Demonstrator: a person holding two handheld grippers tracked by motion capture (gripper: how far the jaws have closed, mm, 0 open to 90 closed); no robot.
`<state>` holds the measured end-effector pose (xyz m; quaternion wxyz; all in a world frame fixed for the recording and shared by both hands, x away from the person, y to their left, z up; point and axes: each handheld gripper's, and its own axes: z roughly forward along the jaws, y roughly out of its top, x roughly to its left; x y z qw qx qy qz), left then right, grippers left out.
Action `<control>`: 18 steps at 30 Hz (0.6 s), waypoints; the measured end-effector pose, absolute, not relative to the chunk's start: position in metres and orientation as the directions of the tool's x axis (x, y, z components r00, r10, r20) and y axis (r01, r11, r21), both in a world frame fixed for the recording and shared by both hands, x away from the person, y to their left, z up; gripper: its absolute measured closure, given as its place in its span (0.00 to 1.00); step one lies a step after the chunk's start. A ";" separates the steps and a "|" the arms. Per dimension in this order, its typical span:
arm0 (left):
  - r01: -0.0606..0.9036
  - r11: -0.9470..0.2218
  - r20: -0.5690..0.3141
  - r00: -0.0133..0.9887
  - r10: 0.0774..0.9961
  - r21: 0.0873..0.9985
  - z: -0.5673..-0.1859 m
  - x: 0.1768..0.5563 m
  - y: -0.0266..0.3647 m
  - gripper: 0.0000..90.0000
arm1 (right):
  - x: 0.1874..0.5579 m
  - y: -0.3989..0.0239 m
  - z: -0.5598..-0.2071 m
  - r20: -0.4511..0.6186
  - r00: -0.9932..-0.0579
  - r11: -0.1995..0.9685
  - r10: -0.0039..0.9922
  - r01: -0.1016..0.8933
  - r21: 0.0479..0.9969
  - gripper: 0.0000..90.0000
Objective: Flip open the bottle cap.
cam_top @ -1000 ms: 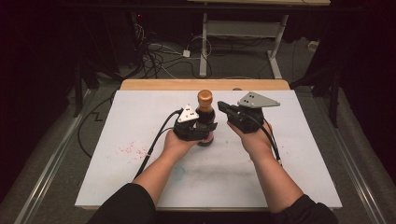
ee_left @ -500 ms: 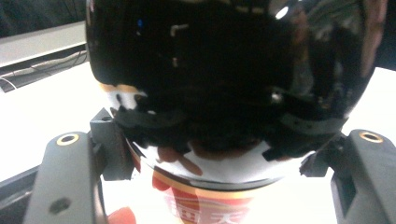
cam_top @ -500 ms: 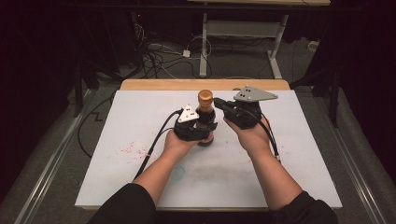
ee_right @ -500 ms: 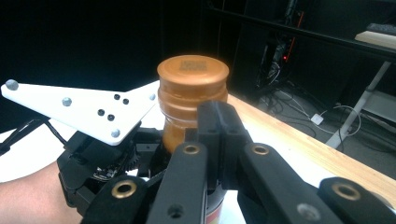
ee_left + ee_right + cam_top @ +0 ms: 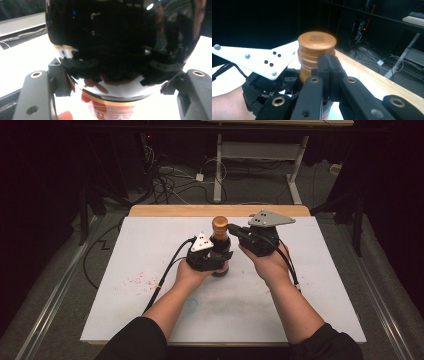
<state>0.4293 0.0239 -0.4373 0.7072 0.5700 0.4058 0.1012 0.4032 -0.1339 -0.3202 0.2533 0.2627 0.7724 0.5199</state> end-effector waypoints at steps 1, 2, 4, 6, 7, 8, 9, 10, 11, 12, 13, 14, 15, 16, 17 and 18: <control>0.318 0.328 -0.456 0.651 0.607 0.890 -0.437 0.429 0.024 0.32 | 0.403 -0.134 -0.320 -0.114 -0.734 0.319 0.670 0.146 0.936 1.00; 0.318 0.328 -0.456 0.651 0.607 0.890 -0.437 0.429 0.024 0.32 | 0.403 -0.134 -0.320 -0.114 -0.734 0.319 0.670 0.146 0.936 1.00; 0.316 0.325 -0.453 0.652 0.607 0.891 -0.437 0.429 0.024 0.32 | 0.403 -0.134 -0.319 -0.117 -0.734 0.321 0.669 0.144 0.936 1.00; 0.315 0.323 -0.451 0.653 0.608 0.892 -0.437 0.429 0.023 0.32 | 0.403 -0.133 -0.318 -0.119 -0.734 0.326 0.668 0.146 0.934 1.00; 0.314 0.323 -0.450 0.653 0.609 0.893 -0.437 0.428 0.023 0.32 | 0.402 -0.133 -0.317 -0.120 -0.734 0.329 0.669 0.147 0.933 1.00; 0.310 0.242 -0.392 0.679 0.620 0.919 -0.439 0.428 0.029 0.32 | 0.402 -0.133 -0.317 -0.123 -0.734 0.333 0.668 0.147 0.931 1.00; 0.310 0.239 -0.390 0.680 0.621 0.920 -0.439 0.428 0.029 0.32 | 0.402 -0.132 -0.315 -0.128 -0.733 0.344 0.669 0.152 0.927 1.00; 0.309 0.240 -0.390 0.679 0.622 0.920 -0.439 0.428 0.029 0.32 | 0.402 -0.132 -0.315 -0.128 -0.733 0.344 0.669 0.152 0.927 1.00; 0.313 0.321 -0.448 0.653 0.611 0.894 -0.438 0.428 0.023 0.32 | 0.402 -0.132 -0.313 -0.130 -0.734 0.353 0.666 0.157 0.922 1.00; 0.312 0.321 -0.448 0.653 0.611 0.894 -0.438 0.429 0.023 0.32 | 0.402 -0.132 -0.313 -0.130 -0.734 0.353 0.666 0.157 0.922 1.00; 0.313 0.322 -0.448 0.652 0.611 0.894 -0.438 0.429 0.023 0.32 | 0.403 -0.132 -0.312 -0.126 -0.734 0.356 0.668 0.165 0.920 1.00; 0.314 0.320 -0.448 0.652 0.612 0.894 -0.438 0.429 0.023 0.32 | 0.403 -0.132 -0.312 -0.126 -0.734 0.356 0.668 0.165 0.920 1.00; 0.313 0.312 -0.442 0.653 0.615 0.897 -0.438 0.429 0.024 0.32 | 0.403 -0.131 -0.312 -0.127 -0.734 0.359 0.667 0.168 0.918 1.00; 0.314 0.315 -0.445 0.653 0.613 0.896 -0.438 0.428 0.023 0.32 | 0.403 -0.131 -0.312 -0.127 -0.734 0.359 0.667 0.168 0.918 1.00; 0.313 0.315 -0.443 0.650 0.617 0.896 -0.438 0.428 0.023 0.32 | 0.403 -0.130 -0.311 -0.130 -0.733 0.365 0.668 0.170 0.916 1.00; 0.313 0.315 -0.443 0.650 0.617 0.896 -0.438 0.428 0.023 0.33 | 0.403 -0.130 -0.311 -0.130 -0.733 0.365 0.668 0.170 0.916 1.00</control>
